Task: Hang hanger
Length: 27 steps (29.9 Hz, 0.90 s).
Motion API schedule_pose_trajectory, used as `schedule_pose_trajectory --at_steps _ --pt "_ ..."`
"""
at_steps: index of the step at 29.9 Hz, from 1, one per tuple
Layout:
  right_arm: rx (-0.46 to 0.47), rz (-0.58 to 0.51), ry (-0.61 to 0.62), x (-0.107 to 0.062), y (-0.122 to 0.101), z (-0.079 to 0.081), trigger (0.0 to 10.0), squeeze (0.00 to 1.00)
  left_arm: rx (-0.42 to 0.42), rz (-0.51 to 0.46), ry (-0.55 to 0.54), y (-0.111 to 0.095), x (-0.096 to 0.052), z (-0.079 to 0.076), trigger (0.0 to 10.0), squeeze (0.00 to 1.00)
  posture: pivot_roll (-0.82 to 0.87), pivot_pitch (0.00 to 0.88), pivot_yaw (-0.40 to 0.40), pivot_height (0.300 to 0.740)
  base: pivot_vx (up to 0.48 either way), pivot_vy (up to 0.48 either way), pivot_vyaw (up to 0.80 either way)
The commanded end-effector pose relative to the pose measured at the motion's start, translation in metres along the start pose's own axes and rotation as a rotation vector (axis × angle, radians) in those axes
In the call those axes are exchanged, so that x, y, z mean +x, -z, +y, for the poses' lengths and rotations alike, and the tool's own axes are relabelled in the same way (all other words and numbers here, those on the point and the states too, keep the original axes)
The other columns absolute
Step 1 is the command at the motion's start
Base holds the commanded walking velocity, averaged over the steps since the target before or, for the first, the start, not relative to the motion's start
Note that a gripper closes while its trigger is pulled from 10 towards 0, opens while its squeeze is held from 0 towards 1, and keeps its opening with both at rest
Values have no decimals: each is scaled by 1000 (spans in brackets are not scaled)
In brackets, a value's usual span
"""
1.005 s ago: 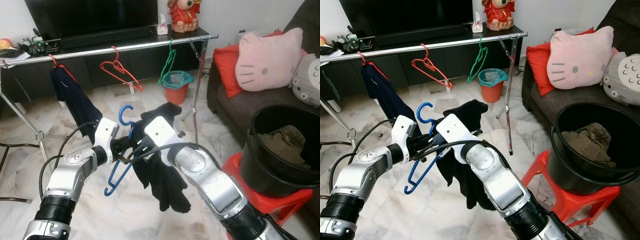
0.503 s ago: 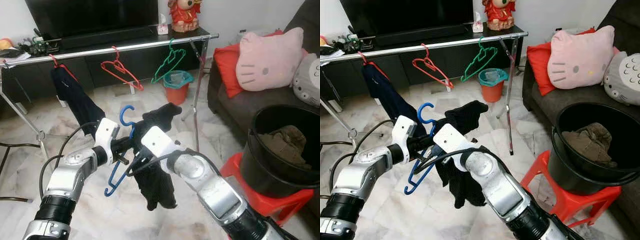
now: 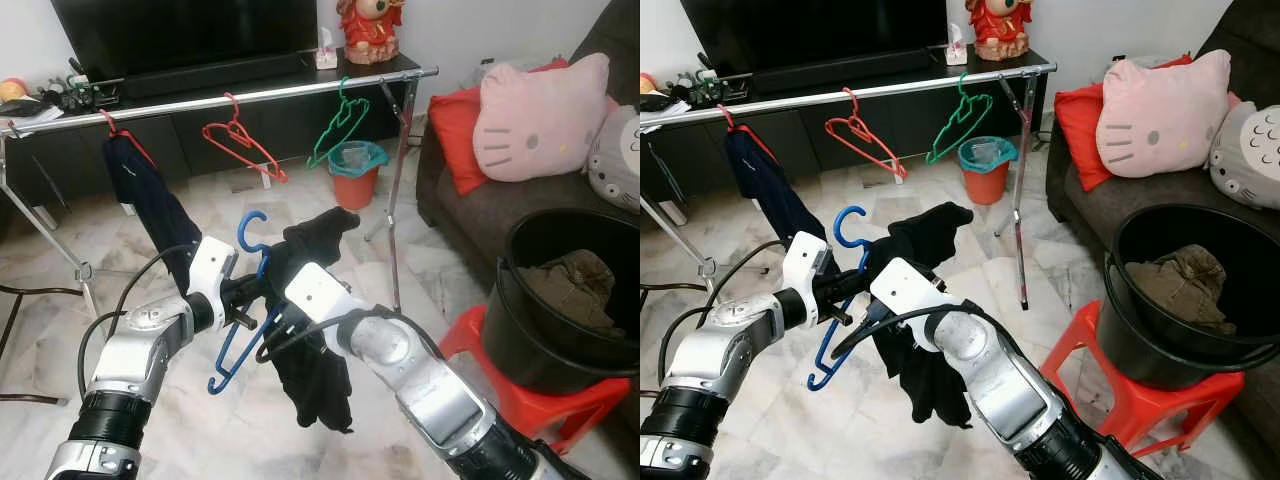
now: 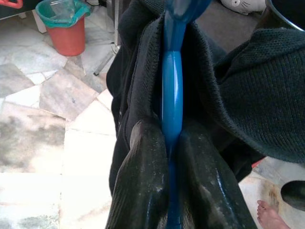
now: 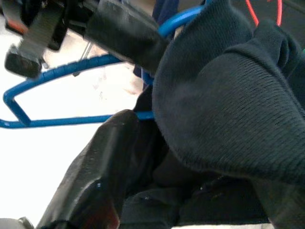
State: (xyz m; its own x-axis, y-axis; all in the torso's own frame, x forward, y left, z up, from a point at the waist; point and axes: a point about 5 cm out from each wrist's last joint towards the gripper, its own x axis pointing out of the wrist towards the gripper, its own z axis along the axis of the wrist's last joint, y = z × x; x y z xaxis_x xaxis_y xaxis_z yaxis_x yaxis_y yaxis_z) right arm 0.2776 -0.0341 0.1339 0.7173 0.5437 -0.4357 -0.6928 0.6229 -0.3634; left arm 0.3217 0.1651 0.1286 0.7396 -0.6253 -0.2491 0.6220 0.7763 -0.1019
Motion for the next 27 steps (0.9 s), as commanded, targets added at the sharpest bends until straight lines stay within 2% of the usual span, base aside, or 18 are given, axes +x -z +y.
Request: schedule_pose_trajectory --at_steps 1,4,7,11,15,21,22,23,27 --pt "16 26 8 -3 6 -3 10000 1000 -6 -34 -17 -7 -2 5 10000 0 7 0 92 740 0 0 0" --pt "49 53 52 -4 13 -11 10000 1000 -11 -37 -24 -8 -2 6 10000 0 7 0 89 740 0 0 0" --pt "126 52 76 -6 16 -18 10000 1000 -15 -34 -27 -6 -1 5 10000 0 -1 0 83 740 0 0 0" --pt "161 46 55 -9 18 -19 10000 1000 -23 -36 -36 -4 0 4 10000 0 -3 0 76 740 0 0 0" --pt "171 34 -4 -16 20 -15 10000 1000 -31 -41 -47 -3 1 4 10000 0 -10 0 64 740 0 0 0" --pt "123 32 -76 -28 24 -8 10000 1000 -37 -49 -80 -1 2 6 10000 0 -20 0 51 740 0 0 0" --pt "84 42 -90 -32 26 -9 10000 0 -41 -53 -75 0 2 5 10000 0 -20 0 50 740 0 0 0" --pt "46 51 -94 -36 30 -11 10000 0 -41 -52 -57 0 2 4 10000 0 -24 0 48 740 0 0 0" --pt "22 67 -63 -42 35 -22 10000 0 -19 -42 -18 2 0 1 10000 0 -29 0 45 740 0 0 0"
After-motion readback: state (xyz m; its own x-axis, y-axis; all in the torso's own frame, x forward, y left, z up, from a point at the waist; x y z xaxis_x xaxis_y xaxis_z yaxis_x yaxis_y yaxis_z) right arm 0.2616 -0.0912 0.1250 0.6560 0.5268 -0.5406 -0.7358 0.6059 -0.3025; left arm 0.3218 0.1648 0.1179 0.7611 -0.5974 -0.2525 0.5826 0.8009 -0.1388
